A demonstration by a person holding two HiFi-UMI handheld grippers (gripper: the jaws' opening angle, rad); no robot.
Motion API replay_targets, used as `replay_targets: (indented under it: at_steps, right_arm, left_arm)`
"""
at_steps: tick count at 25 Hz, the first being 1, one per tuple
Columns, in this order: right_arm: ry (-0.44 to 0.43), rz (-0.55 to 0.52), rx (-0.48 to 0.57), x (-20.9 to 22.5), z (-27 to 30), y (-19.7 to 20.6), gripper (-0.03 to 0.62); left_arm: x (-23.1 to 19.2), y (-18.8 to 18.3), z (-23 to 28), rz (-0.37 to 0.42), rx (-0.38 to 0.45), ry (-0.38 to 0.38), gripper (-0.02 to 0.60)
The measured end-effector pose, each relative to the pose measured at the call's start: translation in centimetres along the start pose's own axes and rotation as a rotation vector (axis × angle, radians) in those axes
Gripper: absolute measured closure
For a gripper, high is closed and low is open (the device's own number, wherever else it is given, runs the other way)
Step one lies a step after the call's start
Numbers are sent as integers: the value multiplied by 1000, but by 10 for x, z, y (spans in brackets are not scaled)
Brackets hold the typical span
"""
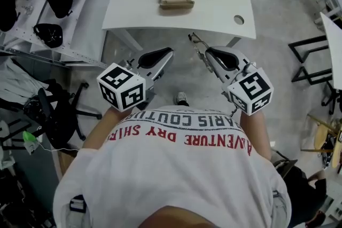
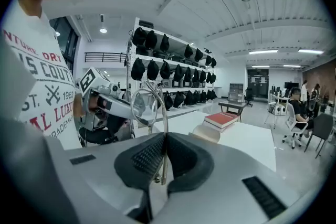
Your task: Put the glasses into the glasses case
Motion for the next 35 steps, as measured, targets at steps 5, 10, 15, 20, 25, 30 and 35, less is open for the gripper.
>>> replay_targets:
  at_steps: [5,10,15,20,25,30,35]
  right_arm:
    - [-11,-4,-11,26,29,-4,562]
    - [-12,-12,-30,55,54,-3,562]
    - [-4,-32,-43,73,71,-6,562]
    - [-9,-68,-61,78,87,-7,562]
    - [-25,-68,-88,78,106,-6,562]
    - [-36,-57,-111,76,129,-6,562]
    - [-37,-56,-131,81,150,-9,562]
  left_arm:
    - [-33,-14,17,-18,3,-11,535]
    - [-64,-29,38,-21,6,-7,535]
    - [-85,-37,51,-21,22,-6,535]
    - [-99,-39,51,-31,42,-16,535]
    - [-116,-39,44,-46,54,-30,535]
    - [-140,-37,38,-67,51,-32,535]
    - [-167,-38,44,-83,37,-33,535]
Point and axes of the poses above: the fingertips, and each gripper's own axes: z forward along the fingers, x to its right, y out of its underside, the point moved 6 cm from there along -z, backward along the fingers, and after that the axes turned 11 degrees about y, right-handed, at the moved point
